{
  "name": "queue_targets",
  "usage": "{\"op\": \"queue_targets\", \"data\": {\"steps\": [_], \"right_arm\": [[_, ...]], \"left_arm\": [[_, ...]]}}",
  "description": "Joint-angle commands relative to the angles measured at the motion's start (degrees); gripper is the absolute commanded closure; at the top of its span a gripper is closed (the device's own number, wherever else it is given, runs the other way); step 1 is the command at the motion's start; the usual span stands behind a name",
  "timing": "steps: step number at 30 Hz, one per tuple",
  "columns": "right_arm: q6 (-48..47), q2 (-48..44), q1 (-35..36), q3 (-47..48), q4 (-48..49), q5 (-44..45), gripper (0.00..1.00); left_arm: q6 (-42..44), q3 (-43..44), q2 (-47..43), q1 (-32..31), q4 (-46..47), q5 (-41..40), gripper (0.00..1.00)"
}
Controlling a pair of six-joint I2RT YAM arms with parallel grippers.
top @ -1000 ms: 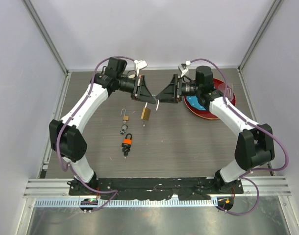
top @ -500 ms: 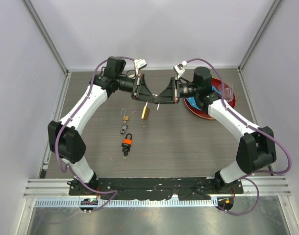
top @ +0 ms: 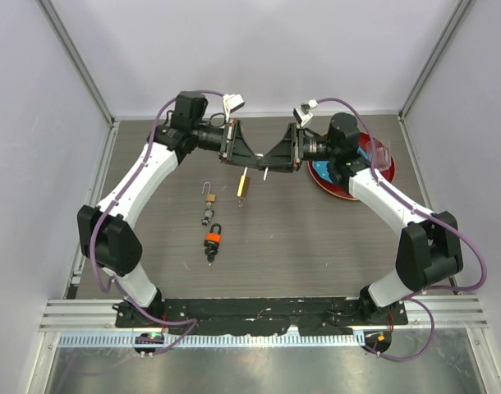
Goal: Lock with the key
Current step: Pick up the lock from the center of the board, then lock the lock.
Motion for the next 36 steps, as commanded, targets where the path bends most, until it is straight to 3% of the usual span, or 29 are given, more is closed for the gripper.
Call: {"op": "queue_targets", "data": {"steps": [1, 7, 16, 23, 30, 36], "right_arm": [[10.3, -1.4, -0.2, 1.1, 15.6, -0.7, 0.57], [16.7, -1.3, -0.8, -0.1, 23.9, -1.1, 0.54], [17.6, -1.1, -1.3, -0.5, 24.5, -0.9, 0.64], [20.0, -0.3, -1.3, -0.7, 26.5, -0.4, 0.87], [18.4, -0.1, -1.0, 0.2, 24.8, -1.5, 0.77], [7.9, -1.6, -0.2, 1.1, 12.3, -1.3, 0.71]], "left_arm": [[-1.6, 0.1, -3.6, 0.2, 2.1, 2.9, 1.0], [-2.1, -1.1, -4.4, 0.3, 3.1, 3.3, 1.0], [-8.9, -3.6, -5.2, 0.2, 12.2, 5.9, 1.0], [-20.9, -8.5, -6.6, 0.2, 27.9, 7.4, 1.0], [-21.3, -7.8, -6.2, 0.2, 28.5, 6.0, 1.0], [-21.4, -6.8, -5.4, 0.2, 28.4, 5.5, 1.0]]}}
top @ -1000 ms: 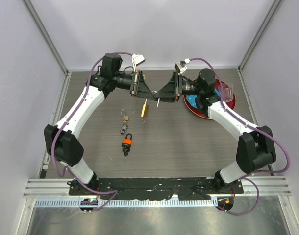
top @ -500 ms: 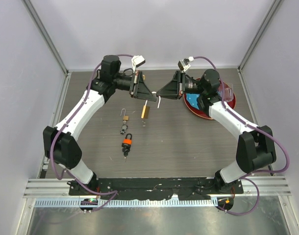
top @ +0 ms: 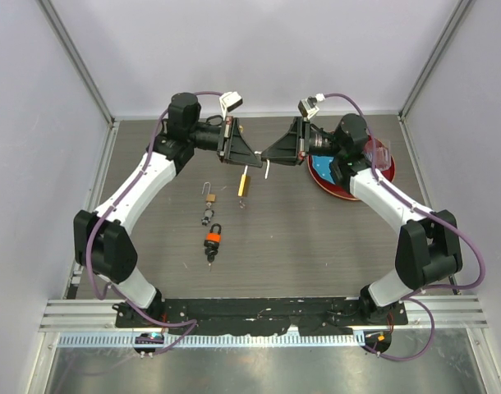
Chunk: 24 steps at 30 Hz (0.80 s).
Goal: Lock with the key
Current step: Lock the lock.
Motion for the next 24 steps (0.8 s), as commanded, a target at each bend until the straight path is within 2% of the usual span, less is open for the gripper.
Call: {"op": "queue_targets", "data": {"steps": [1, 4, 5, 10, 13, 16, 18, 20, 24], "right_arm": [[-10.3, -2.6, 1.1, 3.1, -10.9, 0.0, 0.73], [-14.7, -2.9, 1.3, 3.8, -17.0, 0.2, 0.85], [-14.8, -2.8, 1.3, 3.8, -17.0, 0.2, 0.87], [-15.9, -2.3, 2.6, 4.3, -18.6, 0.3, 0.79], [-19.7, -2.0, 3.4, 5.6, -24.1, 0.8, 0.78], [-22.3, -1.7, 3.5, 6.0, -27.0, 1.5, 0.86], [-22.4, -1.5, 3.6, 6.0, -27.0, 1.5, 0.88], [-22.4, -1.4, 3.6, 6.0, -27.0, 1.4, 0.98], [-22.2, -1.6, 3.6, 6.0, -27.1, 2.0, 0.98]], "left_arm": [[-2.5, 2.0, -1.3, 0.1, 3.7, 0.3, 1.0], [-2.7, 2.1, -1.4, 0.1, 3.9, 0.3, 1.0], [-2.6, 2.2, -1.1, 0.1, 3.8, 0.2, 1.0], [-2.9, 2.9, -0.9, 0.2, 3.9, -0.8, 1.0], [-3.0, 3.3, -0.6, 0.2, 3.9, -0.8, 1.0], [-3.2, 3.5, -0.5, 0.1, 4.0, -0.8, 1.0], [-3.3, 3.5, -0.4, 0.1, 4.2, -0.9, 1.0], [-3.4, 3.5, -0.4, 0.1, 4.1, -0.8, 1.0], [-3.4, 3.5, -0.2, 0.3, 4.2, -1.1, 0.99]]}}
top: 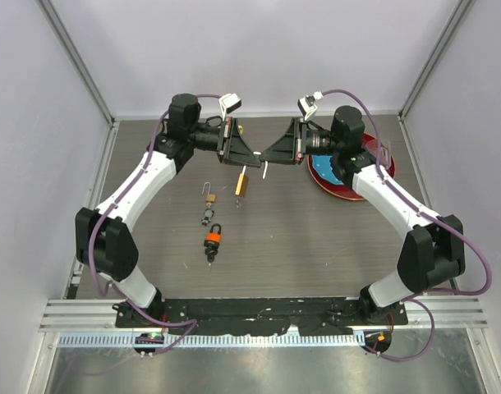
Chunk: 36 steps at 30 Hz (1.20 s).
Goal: Lock with the key
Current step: Lock the lock.
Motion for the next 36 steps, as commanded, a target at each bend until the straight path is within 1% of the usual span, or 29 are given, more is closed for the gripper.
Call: {"op": "queue_targets", "data": {"steps": [1, 2, 3, 4, 5, 7, 8, 10, 11, 13, 14, 17, 19, 26, 28, 30, 31, 32, 35, 36], "right_arm": [[-1.5, 0.1, 2.6, 0.8, -4.5, -0.2, 0.98], [-1.1, -0.1, 2.5, 0.7, -4.1, 0.2, 0.98], [-0.9, -0.1, 2.6, 0.7, -4.1, 0.5, 0.98], [-0.6, -0.2, 2.5, 0.8, -4.3, 1.3, 0.98], [-0.5, -0.3, 2.4, 0.8, -4.4, 1.8, 0.98], [-0.2, -0.6, 2.3, 0.6, -4.6, 3.1, 0.98], [0.1, -0.7, 2.2, 0.6, -4.6, 3.4, 0.98], [0.4, -1.0, 2.2, 0.6, -4.7, 4.2, 0.98], [0.5, -1.0, 2.3, 0.6, -4.7, 4.5, 0.98], [0.5, -1.1, 2.3, 0.5, -4.9, 4.9, 0.98], [0.6, -1.0, 2.2, 0.5, -5.2, 5.3, 0.98], [0.9, -0.7, 2.2, 0.5, -5.2, 6.0, 0.98], [0.8, -0.5, 2.2, 0.4, -5.3, 6.2, 0.98], [1.4, -0.5, 1.8, -1.2, -4.4, 7.1, 0.98], [3.4, -0.7, 1.5, -1.1, -3.3, 7.8, 0.98], [6.3, -0.7, 1.0, -0.8, -1.0, 8.8, 0.98], [7.6, -0.9, 0.9, -0.7, -0.2, 9.2, 0.98], [8.7, -1.1, 0.7, -0.6, 1.8, 9.7, 0.98], [10.6, -1.3, 0.6, 0.6, 1.6, 12.2, 0.98], [10.9, -1.4, 0.6, 0.9, 1.6, 12.7, 0.98]], "left_arm": [[-2.5, 3.3, -1.2, -0.3, 5.8, -1.0, 0.96], [-2.3, 3.1, -1.5, 0.3, 5.6, -1.3, 0.93], [-1.8, 2.7, -1.7, 0.7, 5.1, -2.3, 0.85], [-1.2, 2.5, -1.8, 1.2, 4.3, -2.5, 0.82], [-0.4, 2.2, -2.3, 2.4, 2.2, -3.0, 0.75], [2.8, 1.5, -3.0, 3.7, -0.1, -4.6, 0.67], [4.0, 1.0, -3.8, 5.1, -2.9, -5.3, 0.6], [5.7, 0.5, -4.5, 6.3, -4.6, -6.9, 0.53], [5.9, 0.0, -4.9, 7.0, -4.8, -7.2, 0.48], [6.7, -0.3, -5.3, 7.8, -5.9, -8.6, 0.44], [7.2, -0.3, -5.4, 8.0, -6.4, -9.2, 0.4], [8.8, -0.5, -5.9, 8.5, -8.2, -11.8, 0.36], [10.0, -0.6, -6.0, 8.5, -9.4, -13.3, 0.35], [11.8, -5.2, -6.4, 8.4, -9.6, -14.0, 0.35], [12.7, -7.0, -7.2, 8.1, -10.4, -14.9, 0.34], [14.5, -8.0, -8.0, 7.5, -11.7, -18.2, 0.34], [14.9, -9.0, -8.8, 6.5, -11.8, -19.6, 0.32], [15.9, -9.2, -9.1, 5.7, -12.2, -22.9, 0.31], [18.5, -8.9, -9.8, 2.0, -15.4, -28.6, 0.28], [18.6, -8.9, -10.0, 0.4, -16.1, -32.2, 0.27]]}}
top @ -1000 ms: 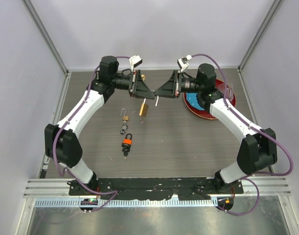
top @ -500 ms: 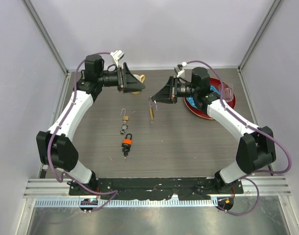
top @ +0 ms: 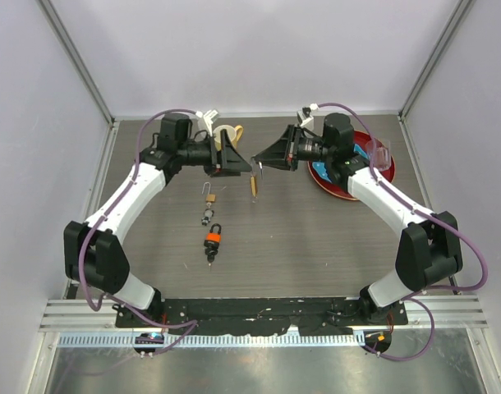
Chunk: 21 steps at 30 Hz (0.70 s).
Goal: Lock with the key
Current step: Lock the lock.
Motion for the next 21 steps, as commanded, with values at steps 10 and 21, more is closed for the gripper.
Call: {"op": "queue_targets", "data": {"steps": [10, 21], "right_arm": [[10.5, -3.8, -1.4, 1.2, 13.7, 7.7, 0.98], [12.1, -4.0, -1.5, 2.5, 13.3, 9.9, 0.98]], "left_arm": [[1.7, -3.7, -9.5, -6.4, -0.1, -23.0, 0.24], [1.9, -3.0, -9.5, -10.9, 2.6, -32.2, 0.26]]}}
